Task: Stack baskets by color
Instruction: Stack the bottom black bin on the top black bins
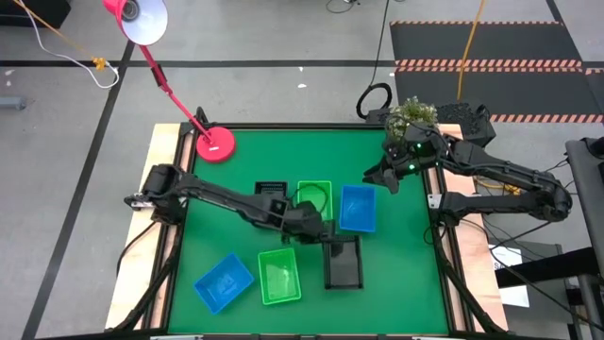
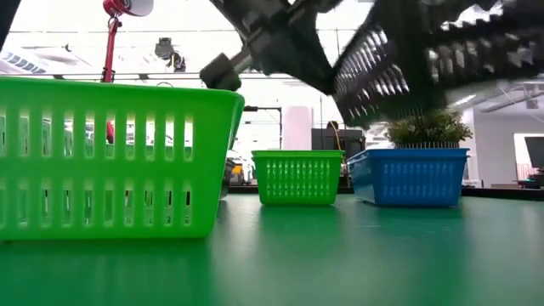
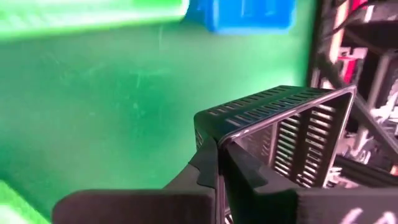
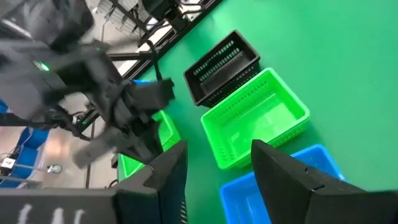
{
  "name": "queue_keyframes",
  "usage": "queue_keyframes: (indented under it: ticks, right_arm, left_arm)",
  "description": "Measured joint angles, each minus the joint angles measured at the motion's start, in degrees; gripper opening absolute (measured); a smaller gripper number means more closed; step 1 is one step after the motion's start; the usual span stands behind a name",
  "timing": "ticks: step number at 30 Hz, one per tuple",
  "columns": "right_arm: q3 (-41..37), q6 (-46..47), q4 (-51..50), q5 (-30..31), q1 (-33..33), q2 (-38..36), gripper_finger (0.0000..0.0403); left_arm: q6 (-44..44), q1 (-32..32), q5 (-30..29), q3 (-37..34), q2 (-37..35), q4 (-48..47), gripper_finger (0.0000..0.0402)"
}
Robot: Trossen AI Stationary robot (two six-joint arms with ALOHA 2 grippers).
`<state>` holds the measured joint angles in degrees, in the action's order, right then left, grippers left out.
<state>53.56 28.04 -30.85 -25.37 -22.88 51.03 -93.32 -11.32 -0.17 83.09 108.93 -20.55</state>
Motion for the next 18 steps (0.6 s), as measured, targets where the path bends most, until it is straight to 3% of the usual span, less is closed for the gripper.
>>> queue_keyframes:
  ticks: [13,18]
  right_arm:
    - [0.0,-5.0,1.4,-0.2,-7.0,0.0,0.0171]
    - [0.0,-4.7,1.5,-0.2,-8.3,0.0,0.0171]
  left_arm:
    - [8.8,9.0,0.3,0.0,-16.7,-18.9,0.0008]
    - [13.9,14.2,3.6,0.0,-22.6,-28.1,0.0008]
